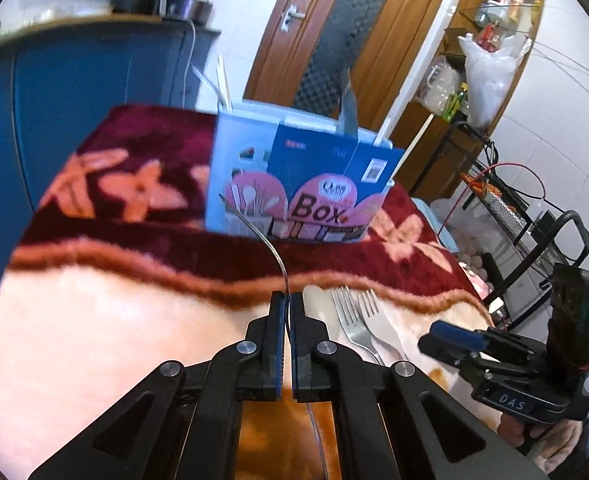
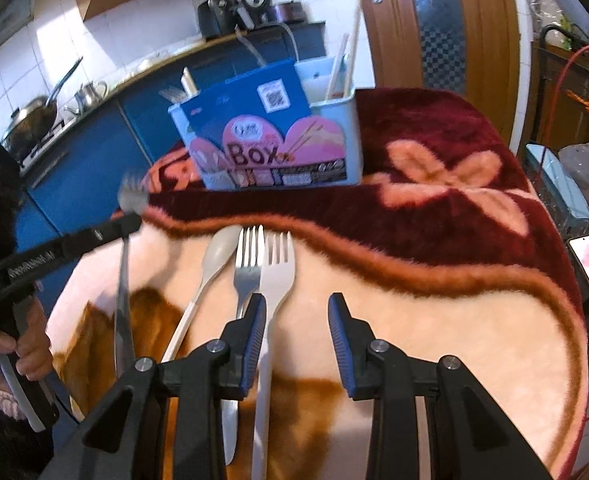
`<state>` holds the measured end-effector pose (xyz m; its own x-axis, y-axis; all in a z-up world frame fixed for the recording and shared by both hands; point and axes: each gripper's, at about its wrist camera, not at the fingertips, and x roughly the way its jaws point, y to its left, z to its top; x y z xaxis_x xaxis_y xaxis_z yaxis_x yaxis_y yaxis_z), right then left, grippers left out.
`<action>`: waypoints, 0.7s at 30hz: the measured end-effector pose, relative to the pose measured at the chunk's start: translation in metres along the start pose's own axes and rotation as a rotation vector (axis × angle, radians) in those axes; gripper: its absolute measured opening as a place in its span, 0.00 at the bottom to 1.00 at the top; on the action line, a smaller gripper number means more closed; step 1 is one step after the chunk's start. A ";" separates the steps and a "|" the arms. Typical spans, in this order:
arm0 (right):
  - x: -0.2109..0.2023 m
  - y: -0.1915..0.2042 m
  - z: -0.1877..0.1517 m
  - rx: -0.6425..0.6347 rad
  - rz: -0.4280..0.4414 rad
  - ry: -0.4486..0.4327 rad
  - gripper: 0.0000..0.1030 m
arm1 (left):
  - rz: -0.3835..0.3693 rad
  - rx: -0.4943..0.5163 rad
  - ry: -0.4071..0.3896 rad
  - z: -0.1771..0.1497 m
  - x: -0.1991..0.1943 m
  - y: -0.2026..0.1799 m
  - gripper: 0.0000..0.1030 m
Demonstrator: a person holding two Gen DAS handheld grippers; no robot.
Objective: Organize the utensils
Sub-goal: 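Lift the steel fork with the left gripper while the right gripper grasps a white plastic fork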
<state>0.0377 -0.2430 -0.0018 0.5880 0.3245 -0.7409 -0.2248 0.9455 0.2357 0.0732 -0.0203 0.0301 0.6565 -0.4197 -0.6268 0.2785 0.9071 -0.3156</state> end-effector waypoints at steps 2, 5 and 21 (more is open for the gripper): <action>0.005 0.001 0.001 0.000 0.008 0.045 0.34 | 0.013 0.016 -0.030 0.002 -0.009 -0.002 0.02; 0.011 0.006 0.003 -0.026 -0.005 0.091 0.34 | 0.026 0.028 -0.074 0.003 -0.020 -0.001 0.02; 0.040 0.024 0.019 -0.152 -0.059 0.297 0.15 | 0.040 0.080 -0.205 0.009 -0.042 -0.002 0.02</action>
<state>0.0710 -0.2068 -0.0136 0.3564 0.2259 -0.9066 -0.3237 0.9401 0.1070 0.0512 -0.0040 0.0631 0.7944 -0.3755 -0.4773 0.2986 0.9259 -0.2313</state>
